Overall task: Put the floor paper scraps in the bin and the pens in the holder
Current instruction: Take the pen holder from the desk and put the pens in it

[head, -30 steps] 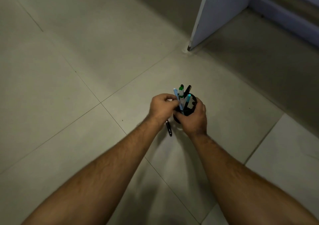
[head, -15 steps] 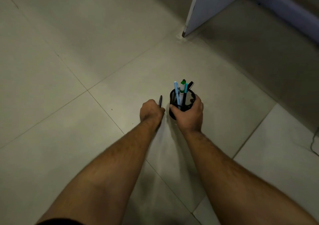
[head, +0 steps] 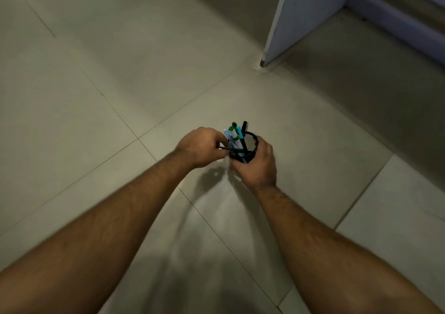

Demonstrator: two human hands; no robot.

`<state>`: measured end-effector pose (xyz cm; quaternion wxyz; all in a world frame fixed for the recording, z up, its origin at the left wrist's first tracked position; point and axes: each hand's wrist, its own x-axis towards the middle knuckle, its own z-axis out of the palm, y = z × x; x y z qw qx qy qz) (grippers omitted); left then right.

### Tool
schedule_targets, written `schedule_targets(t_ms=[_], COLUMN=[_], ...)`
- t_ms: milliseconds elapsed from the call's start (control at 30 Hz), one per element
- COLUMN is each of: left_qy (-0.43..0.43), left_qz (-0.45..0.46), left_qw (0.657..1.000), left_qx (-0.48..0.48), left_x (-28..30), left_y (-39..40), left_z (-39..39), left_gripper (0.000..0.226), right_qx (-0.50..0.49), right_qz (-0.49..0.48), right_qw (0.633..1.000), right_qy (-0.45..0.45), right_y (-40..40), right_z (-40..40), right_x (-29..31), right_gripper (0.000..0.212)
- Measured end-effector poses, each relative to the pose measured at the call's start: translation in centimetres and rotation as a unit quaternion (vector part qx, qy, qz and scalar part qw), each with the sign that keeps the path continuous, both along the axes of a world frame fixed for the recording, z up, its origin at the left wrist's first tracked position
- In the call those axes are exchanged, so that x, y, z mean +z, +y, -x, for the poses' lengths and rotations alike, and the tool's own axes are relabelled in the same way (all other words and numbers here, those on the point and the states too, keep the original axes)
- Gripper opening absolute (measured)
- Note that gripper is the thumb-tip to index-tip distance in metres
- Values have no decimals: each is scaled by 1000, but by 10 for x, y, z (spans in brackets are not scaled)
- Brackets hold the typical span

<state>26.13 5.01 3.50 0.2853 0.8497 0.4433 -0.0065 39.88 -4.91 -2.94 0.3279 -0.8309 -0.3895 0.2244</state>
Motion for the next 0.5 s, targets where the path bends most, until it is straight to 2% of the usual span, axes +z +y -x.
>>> schedule_targets(t_ms=[133, 233, 333, 433, 500], left_qy=[-8, -124, -272, -355, -371], left_qz=[22, 49, 43, 10, 17], left_qw=[999, 988, 938, 877, 837], left_qx=[-23, 72, 211, 324, 401], left_x=[3, -2, 2, 27, 62], left_y=[4, 4, -4, -9, -8], left_z=[-17, -12, -7, -1, 8], left_gripper=[37, 32, 29, 13, 11], right_qx=[7, -20, -34, -28, -10], right_qz=[-8, -31, -52, -70, -76], right_qw=[999, 997, 993, 989, 988], right_qy=[30, 66, 99, 124, 133], right_y=[8, 14, 25, 35, 40], right_z=[8, 11, 18, 26, 29], right_x=[1, 4, 15, 50, 92], right_gripper=[73, 73, 77, 80, 80])
